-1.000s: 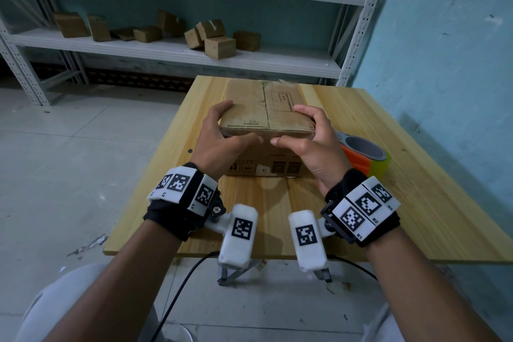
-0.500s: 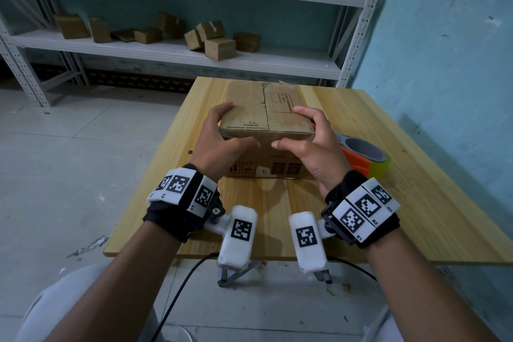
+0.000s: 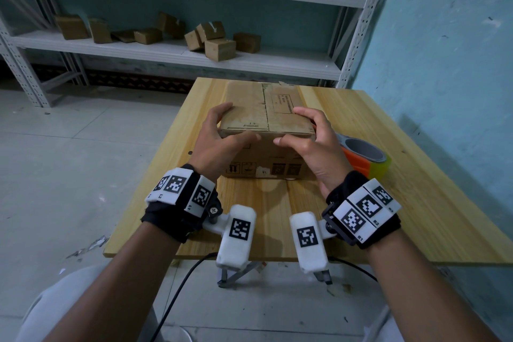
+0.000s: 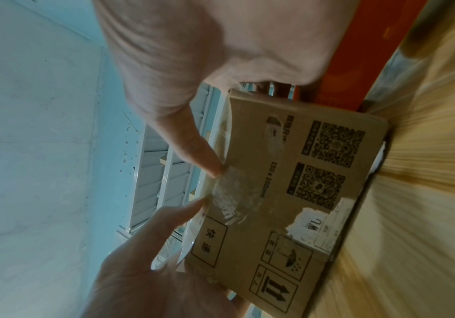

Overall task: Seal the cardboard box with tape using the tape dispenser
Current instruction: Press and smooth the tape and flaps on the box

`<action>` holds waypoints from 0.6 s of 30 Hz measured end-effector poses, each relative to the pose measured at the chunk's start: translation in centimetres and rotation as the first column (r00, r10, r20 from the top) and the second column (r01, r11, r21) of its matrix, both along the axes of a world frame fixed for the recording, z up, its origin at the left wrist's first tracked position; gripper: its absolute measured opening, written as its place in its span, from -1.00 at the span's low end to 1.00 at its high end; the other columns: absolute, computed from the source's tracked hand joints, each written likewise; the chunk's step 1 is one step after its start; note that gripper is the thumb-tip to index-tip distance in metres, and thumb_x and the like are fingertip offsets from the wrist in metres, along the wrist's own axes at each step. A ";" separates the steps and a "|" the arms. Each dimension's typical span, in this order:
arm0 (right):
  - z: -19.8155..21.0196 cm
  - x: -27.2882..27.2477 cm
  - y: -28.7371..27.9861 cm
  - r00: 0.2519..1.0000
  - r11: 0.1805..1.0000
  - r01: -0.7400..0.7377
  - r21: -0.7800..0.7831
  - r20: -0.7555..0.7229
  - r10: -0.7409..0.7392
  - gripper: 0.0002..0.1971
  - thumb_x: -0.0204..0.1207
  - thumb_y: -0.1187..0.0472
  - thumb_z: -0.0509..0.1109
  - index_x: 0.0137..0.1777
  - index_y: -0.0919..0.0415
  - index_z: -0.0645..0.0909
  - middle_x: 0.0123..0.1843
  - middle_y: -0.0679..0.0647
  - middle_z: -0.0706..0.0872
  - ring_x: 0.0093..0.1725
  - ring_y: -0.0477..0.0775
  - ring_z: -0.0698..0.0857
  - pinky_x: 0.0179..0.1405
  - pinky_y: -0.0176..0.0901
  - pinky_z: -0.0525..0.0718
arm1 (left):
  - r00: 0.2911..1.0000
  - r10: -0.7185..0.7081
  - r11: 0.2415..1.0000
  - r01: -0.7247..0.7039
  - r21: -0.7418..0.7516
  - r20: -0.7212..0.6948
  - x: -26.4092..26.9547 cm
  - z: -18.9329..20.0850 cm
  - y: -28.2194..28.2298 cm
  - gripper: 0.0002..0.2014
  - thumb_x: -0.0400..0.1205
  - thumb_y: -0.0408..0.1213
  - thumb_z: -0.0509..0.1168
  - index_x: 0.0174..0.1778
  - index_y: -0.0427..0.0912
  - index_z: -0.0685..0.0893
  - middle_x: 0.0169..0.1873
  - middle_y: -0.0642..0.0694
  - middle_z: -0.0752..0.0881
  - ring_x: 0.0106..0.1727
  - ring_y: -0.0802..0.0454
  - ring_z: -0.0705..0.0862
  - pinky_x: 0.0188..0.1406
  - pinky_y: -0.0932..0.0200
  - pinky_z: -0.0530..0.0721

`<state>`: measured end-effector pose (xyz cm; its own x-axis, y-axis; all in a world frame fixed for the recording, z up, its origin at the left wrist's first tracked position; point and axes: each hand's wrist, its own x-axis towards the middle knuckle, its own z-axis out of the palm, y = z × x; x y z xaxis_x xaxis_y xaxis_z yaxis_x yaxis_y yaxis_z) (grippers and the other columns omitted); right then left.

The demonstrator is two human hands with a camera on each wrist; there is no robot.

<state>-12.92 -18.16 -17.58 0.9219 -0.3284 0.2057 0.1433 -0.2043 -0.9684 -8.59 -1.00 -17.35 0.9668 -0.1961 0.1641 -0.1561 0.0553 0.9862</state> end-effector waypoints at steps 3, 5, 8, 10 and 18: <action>0.1 0.0 0.0 1.000 1.000 -0.001 0.014 -0.009 0.001 -0.29 0.13 0.07 0.60 0.35 -0.14 0.51 0.38 0.00 0.53 0.33 0.00 0.57 0.31 -0.02 0.66 | 1.000 -0.001 1.000 0.001 -0.013 -0.021 -0.1 0.2 0.0 -0.30 0.45 -0.39 0.48 0.48 0.04 0.39 0.17 0.07 0.51 0.00 0.19 0.59 -0.37 0.45 0.61; 0.2 0.0 0.0 1.000 1.000 -0.007 0.025 -0.018 0.008 -0.30 0.12 0.06 0.58 0.34 -0.15 0.52 0.38 0.00 0.54 0.33 0.00 0.57 0.27 -0.04 0.68 | 1.000 0.003 1.000 -0.004 -0.011 -0.027 -0.1 0.2 0.0 -0.32 0.45 -0.39 0.47 0.47 0.06 0.40 0.15 0.09 0.53 0.00 0.18 0.60 -0.36 0.45 0.60; 0.2 0.0 -0.1 0.999 0.999 -0.016 0.051 -0.027 0.018 -0.32 0.14 0.08 0.56 0.34 -0.16 0.53 0.37 0.00 0.55 0.32 0.02 0.58 0.23 -0.02 0.70 | 0.999 0.013 1.000 -0.013 -0.013 -0.047 -0.1 0.2 0.1 -0.35 0.45 -0.38 0.45 0.43 0.11 0.44 0.21 0.03 0.53 0.07 0.11 0.60 -0.21 0.30 0.56; 0.3 -0.1 -0.1 0.999 0.998 -0.018 0.064 -0.033 0.021 -0.34 0.14 0.09 0.55 0.32 -0.18 0.54 0.37 0.00 0.56 0.32 0.04 0.59 0.22 0.03 0.72 | 0.998 0.012 1.000 -0.013 -0.018 -0.068 -0.2 0.3 0.1 -0.38 0.46 -0.37 0.42 0.41 0.13 0.45 0.21 0.03 0.53 0.09 0.07 0.59 -0.18 0.23 0.56; 0.4 -0.2 -0.2 0.999 0.994 -0.009 0.107 -0.034 0.013 -0.41 0.18 0.13 0.50 0.29 -0.16 0.60 0.36 -0.01 0.60 0.30 0.03 0.61 0.13 -0.07 0.70 | 0.996 0.008 1.000 -0.009 -0.016 -0.091 -0.3 0.5 0.2 -0.46 0.52 -0.34 0.32 0.40 0.16 0.46 0.17 0.06 0.51 0.05 0.07 0.55 -0.17 0.17 0.54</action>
